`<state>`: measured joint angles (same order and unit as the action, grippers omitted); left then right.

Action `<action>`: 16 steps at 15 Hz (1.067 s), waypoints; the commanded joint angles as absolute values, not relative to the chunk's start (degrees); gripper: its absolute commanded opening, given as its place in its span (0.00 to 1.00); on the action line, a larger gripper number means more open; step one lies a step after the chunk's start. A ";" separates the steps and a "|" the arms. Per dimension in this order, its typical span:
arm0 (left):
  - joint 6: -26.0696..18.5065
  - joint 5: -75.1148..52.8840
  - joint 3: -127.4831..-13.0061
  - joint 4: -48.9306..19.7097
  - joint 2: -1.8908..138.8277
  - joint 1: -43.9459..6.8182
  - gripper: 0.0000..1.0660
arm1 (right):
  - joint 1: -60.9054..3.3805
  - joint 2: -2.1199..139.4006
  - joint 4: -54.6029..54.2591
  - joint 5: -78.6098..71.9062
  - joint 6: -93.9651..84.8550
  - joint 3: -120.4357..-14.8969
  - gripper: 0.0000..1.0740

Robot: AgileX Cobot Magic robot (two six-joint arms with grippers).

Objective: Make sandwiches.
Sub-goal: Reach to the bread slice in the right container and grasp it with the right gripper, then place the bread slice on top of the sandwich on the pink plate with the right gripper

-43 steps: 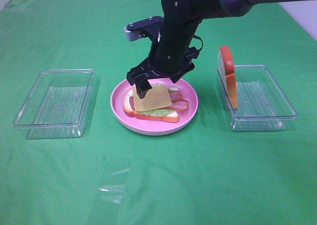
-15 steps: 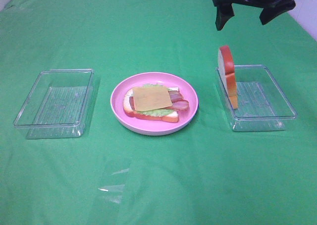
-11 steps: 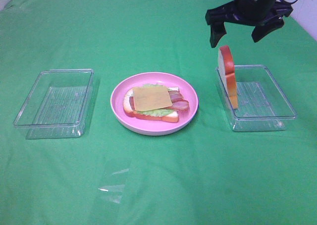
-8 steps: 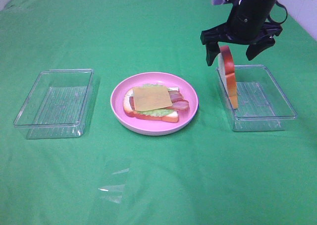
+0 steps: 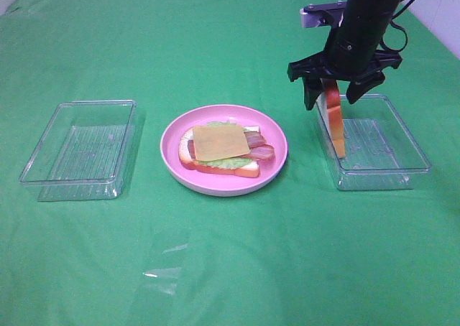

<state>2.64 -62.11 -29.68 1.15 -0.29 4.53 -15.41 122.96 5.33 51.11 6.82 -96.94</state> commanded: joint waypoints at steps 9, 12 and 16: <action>2.46 -61.54 -29.62 0.86 -1.38 4.58 0.95 | -15.41 120.15 8.59 54.09 6.88 -96.77 0.15; 2.46 -61.54 -29.62 0.86 -1.38 4.58 0.95 | -15.41 114.94 9.80 55.35 6.47 -96.77 0.15; 2.46 -61.54 -29.62 0.86 -1.38 4.58 0.95 | -15.41 105.14 9.17 55.06 5.79 -96.77 0.15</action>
